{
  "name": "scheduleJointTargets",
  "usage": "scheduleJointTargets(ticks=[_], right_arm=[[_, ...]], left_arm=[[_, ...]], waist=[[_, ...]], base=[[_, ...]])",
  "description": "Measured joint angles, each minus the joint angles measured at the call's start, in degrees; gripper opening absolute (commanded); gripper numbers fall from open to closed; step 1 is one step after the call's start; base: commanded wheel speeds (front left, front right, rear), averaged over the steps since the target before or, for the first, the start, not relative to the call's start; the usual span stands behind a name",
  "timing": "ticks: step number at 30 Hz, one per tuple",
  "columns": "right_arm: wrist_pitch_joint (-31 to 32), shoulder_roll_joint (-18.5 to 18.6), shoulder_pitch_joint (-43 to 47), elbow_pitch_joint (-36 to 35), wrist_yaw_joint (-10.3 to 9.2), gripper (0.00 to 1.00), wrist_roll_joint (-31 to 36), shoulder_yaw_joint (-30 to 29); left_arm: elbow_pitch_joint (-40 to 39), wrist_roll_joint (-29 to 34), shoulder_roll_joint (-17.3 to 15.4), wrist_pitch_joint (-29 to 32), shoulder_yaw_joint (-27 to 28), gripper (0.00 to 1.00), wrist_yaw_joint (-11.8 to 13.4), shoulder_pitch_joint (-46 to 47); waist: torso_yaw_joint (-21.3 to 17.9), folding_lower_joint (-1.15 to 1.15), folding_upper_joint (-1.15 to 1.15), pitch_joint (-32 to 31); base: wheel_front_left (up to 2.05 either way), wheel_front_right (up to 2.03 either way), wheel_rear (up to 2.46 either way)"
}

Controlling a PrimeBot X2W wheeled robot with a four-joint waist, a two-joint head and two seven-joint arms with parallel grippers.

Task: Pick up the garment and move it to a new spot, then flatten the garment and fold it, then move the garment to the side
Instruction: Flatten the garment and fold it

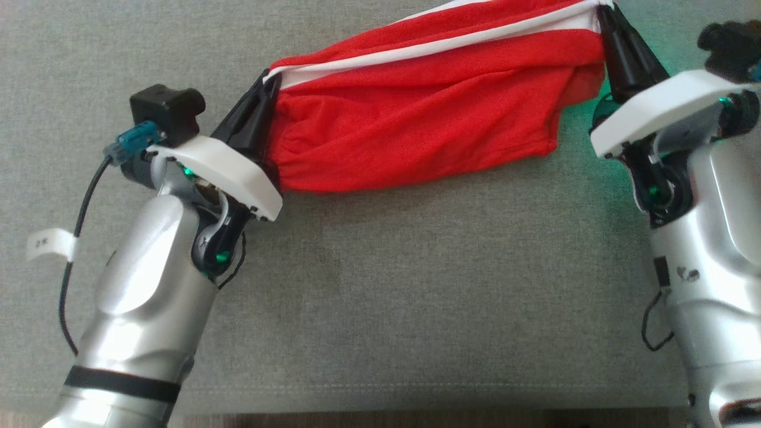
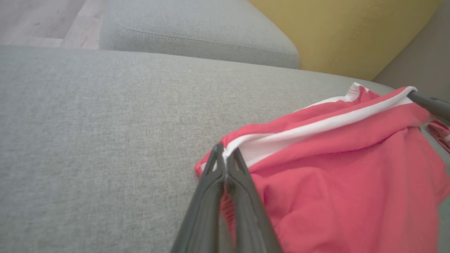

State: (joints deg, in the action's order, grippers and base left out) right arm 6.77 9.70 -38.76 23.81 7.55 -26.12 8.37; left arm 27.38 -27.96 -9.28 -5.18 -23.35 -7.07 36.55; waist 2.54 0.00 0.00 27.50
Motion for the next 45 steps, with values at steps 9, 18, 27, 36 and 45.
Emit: scheduleJointTargets(ticks=[9, 18, 27, 36, 45], right_arm=[[-8.4, 0.9, -3.1, 3.5, -0.01, 1.00, -1.2, 2.7], [-18.8, 3.8, 2.0, -1.8, -0.01, 1.00, 7.0, 4.1], [-19.7, 2.6, 16.4, -11.7, -0.01, 1.00, 11.4, -1.3], [-15.6, -0.5, 29.0, -20.7, -0.01, 1.00, 13.2, -4.6], [-12.8, -1.9, 33.1, -24.8, -0.01, 1.00, 13.2, -6.0]], left_arm=[[5.6, -1.8, 1.9, -5.2, -0.4, 1.00, 0.0, 1.6], [-3.4, 2.5, 2.3, -9.1, 4.8, 1.00, 6.0, -3.1], [-18.3, 9.7, 2.4, -9.5, 12.6, 1.00, 9.2, -16.0], [-23.6, 13.5, 2.6, -9.5, 14.7, 1.00, 9.5, -26.3], [-23.8, 14.8, 3.4, -9.5, 14.8, 1.00, 9.0, -29.6]], waist=[[0.5, 0.00, 0.00, -0.1], [0.1, 0.00, 0.00, -1.5], [-1.1, 0.00, 0.00, -4.3], [-2.7, 0.00, 0.00, -8.6], [-3.0, 0.00, 0.00, -11.1]], base=[[0.00, 0.00, 0.00], [0.00, 0.00, 0.00], [0.00, 0.00, 0.00], [0.00, 0.00, 0.00], [0.00, 0.00, 0.00]])
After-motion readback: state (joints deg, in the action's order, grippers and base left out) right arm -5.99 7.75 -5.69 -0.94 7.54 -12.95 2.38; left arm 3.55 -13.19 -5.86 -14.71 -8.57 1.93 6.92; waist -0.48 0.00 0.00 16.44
